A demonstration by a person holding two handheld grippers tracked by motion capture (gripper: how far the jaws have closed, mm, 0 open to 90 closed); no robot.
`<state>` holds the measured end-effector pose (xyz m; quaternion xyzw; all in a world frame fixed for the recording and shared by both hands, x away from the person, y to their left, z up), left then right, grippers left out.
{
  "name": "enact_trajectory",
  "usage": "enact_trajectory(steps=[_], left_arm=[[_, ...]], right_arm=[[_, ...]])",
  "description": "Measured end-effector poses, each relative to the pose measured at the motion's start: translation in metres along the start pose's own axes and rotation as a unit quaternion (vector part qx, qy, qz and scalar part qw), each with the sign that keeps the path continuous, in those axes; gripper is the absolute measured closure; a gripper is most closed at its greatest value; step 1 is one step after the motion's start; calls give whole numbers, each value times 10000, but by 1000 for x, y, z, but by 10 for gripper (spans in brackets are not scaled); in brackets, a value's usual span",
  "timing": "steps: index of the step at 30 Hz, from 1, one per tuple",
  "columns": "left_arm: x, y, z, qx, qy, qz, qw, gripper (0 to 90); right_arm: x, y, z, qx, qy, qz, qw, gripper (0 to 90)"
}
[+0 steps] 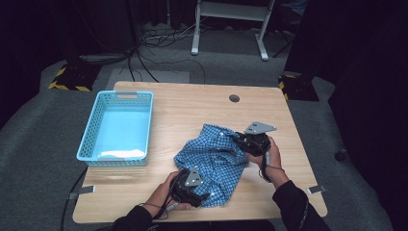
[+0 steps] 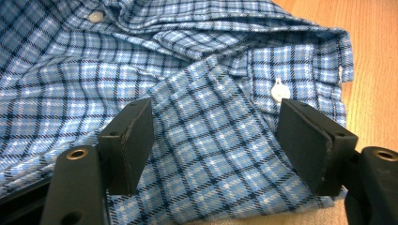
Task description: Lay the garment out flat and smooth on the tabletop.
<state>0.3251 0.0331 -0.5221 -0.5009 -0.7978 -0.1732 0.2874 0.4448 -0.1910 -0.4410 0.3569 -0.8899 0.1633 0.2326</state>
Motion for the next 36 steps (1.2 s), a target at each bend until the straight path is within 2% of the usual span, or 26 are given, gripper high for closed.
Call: enact_trajectory(steps=[5,20,28,36], left_arm=[[0,0,0,11,-19,-12,10000,283],[-3,-1,-3,-64,35,73,9999,280],[-7,-4,-6,-164,49,141,9998,281],[-7,-6,-6,-167,44,149,9997,283]], right_arm=[[-4,-5,-7,-18,41,57,10000,778],[-15,-21,-11,-126,146,199,9996,779],[-26,-27,-14,-86,295,302,9991,779],[-35,-30,-15,-55,436,382,9983,779]])
Point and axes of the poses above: each handheld gripper's, and its own axes: x roughly backward along the jaws, z roughly out of its underside, y roughly to its left, the point moved 3 cm from there along -x, roughly forward along the jaws, and after that the axes turned 4 degrees about -y, right-handed, at the moved point
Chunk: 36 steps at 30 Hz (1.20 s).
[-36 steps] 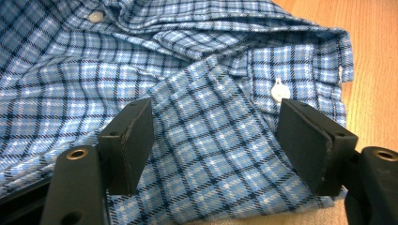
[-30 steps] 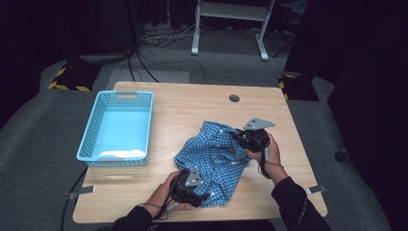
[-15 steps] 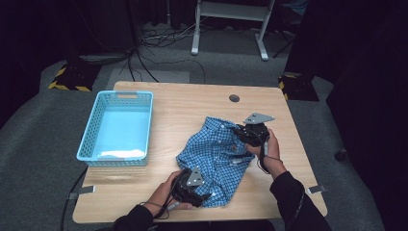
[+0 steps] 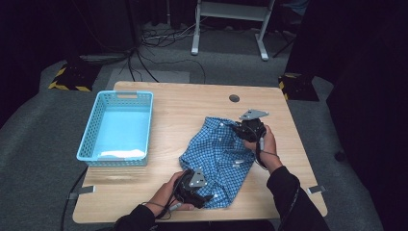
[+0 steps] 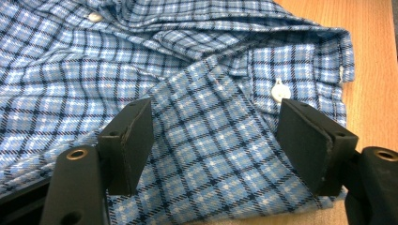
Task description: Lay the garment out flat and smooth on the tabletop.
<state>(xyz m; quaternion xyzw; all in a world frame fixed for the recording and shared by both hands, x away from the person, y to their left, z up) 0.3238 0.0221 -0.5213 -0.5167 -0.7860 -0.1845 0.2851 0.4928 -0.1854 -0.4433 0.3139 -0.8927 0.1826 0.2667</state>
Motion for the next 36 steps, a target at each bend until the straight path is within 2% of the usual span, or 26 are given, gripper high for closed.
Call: enact_trajectory(steps=[7,16,25,36], left_arm=[[1,-2,0,-109,62,88,9999,285],[2,-5,-1,-97,91,73,9999,289],[2,-5,1,-64,43,110,9999,288],[1,-4,1,-82,29,136,9999,287]], right_arm=[[-8,-3,2,11,163,94,9998,779],[-18,-9,10,-31,401,182,9990,779],[-33,-13,20,-230,621,183,9976,779],[-47,-11,22,-140,823,344,9959,777]])
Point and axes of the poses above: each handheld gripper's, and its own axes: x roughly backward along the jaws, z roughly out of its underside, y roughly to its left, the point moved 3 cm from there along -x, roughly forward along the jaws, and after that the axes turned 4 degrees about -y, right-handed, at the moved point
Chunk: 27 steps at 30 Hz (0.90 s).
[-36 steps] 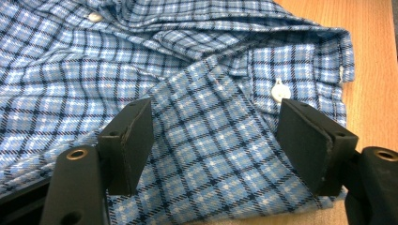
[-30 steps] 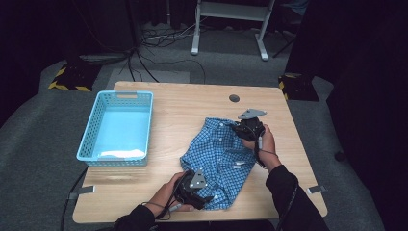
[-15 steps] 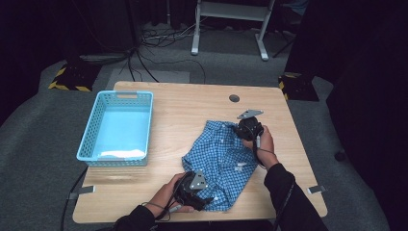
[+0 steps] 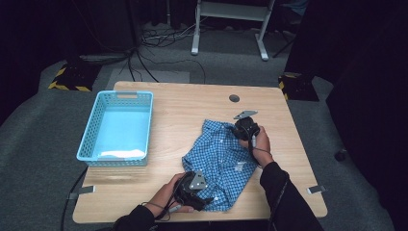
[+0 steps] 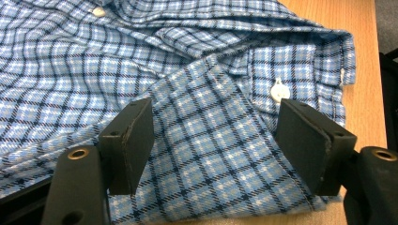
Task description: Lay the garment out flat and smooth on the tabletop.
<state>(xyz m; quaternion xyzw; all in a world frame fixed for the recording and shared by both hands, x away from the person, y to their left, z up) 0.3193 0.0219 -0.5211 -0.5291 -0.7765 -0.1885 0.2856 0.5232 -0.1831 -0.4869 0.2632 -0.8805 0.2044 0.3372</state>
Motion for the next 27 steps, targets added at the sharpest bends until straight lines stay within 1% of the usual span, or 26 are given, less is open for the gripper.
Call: enact_trajectory(steps=[5,6,9,12,18,21,25,27], left_arm=[[0,1,1,-1,-24,20,10000,286],[0,0,1,27,-37,17,10000,286],[0,0,1,36,-61,14,10000,286],[0,0,1,40,-66,18,10000,285],[0,0,1,34,-77,20,10000,286],[0,0,1,35,-80,21,10000,285],[0,0,1,34,-80,21,10000,286],[0,0,1,34,-79,21,10000,286]], right_arm=[[-4,1,1,-33,56,-6,10000,769],[-4,1,2,-22,75,7,10000,768],[-6,1,4,-48,132,-48,9999,760],[-8,0,6,-20,188,-101,9998,755],[-12,-1,10,-22,252,-131,9996,750],[-13,-1,11,-67,243,-123,9996,740],[-13,-1,12,-67,235,-126,9996,722],[-13,-1,12,-75,224,-124,9996,700]])
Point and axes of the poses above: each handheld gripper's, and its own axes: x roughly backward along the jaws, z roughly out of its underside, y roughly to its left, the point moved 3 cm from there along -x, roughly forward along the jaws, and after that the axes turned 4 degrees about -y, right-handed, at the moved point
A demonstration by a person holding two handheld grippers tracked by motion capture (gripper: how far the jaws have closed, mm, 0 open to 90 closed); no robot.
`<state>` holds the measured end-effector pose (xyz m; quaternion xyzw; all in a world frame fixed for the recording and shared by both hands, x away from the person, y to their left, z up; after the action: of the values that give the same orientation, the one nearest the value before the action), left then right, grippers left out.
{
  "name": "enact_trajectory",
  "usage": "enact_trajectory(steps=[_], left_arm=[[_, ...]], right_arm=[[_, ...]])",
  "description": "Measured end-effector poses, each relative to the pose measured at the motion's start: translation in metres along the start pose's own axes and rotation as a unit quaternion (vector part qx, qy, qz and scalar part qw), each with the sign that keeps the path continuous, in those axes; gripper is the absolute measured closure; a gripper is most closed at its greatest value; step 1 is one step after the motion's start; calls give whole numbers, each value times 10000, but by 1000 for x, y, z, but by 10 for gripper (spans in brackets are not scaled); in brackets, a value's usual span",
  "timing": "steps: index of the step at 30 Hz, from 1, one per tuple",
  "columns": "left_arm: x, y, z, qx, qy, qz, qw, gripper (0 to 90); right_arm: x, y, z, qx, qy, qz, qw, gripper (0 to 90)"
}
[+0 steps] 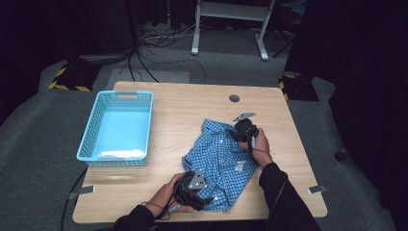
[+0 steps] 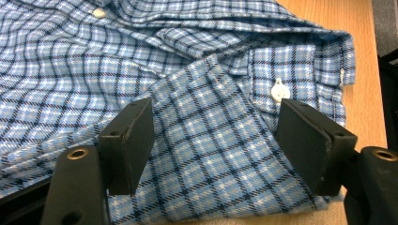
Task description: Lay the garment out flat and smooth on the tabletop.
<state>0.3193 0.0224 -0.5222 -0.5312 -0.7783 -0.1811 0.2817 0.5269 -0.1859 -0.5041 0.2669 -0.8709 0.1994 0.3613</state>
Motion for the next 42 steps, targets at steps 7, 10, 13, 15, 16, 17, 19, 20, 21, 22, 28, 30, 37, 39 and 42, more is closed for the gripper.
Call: enact_trajectory(steps=[7,10,13,15,16,17,19,20,21,22,28,30,37,39,42], left_arm=[[0,0,0,4,7,3,10000,285],[0,0,0,1,6,3,10000,286],[0,0,0,-4,-1,3,10000,286],[0,0,0,5,7,2,10000,286],[0,0,0,4,7,2,10000,286],[0,0,0,5,7,2,10000,286],[0,0,0,6,10,2,10000,286],[0,0,0,4,10,3,10000,286],[0,0,0,5,10,2,10000,285],[0,0,0,1,9,4,10000,285],[0,0,0,21,-4,5,10000,285],[0,0,0,1,-5,6,10000,285],[0,0,0,-2,-12,6,10000,285],[0,0,0,1,-9,5,10000,286],[0,0,0,0,-9,0,10000,286]], right_arm=[[3,0,-2,37,-38,100,9999,598],[7,1,-4,80,-76,177,9998,523],[14,2,-7,162,-144,263,9994,470],[20,1,-9,188,-266,386,9987,442],[23,1,-10,214,-309,391,9985,430],[25,0,-11,188,-349,377,9985,417],[30,0,-13,175,-411,380,9983,401],[33,0,-14,175,-445,387,9981,398],[35,0,-14,203,-452,367,9981,398],[37,1,-15,217,-460,352,9981,398],[49,5,-13,205,-569,162,9980,395],[53,9,-12,238,-560,110,9981,390],[71,30,0,573,-575,-209,9965,399],[75,37,5,586,-578,-376,9959,405],[79,49,15,739,-504,-556,9944,410]])
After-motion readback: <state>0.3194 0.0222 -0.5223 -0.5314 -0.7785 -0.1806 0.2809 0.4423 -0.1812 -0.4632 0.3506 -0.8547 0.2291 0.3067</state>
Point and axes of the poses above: each handheld gripper's, and its own axes: x roughly backward along the jaws, z roughly out of its underside, y roughly to its left, the point moved 3 cm from there along -x, roughly forward along the jaws, and after that the axes turned 4 degrees about -y, right-handed, at the moved point
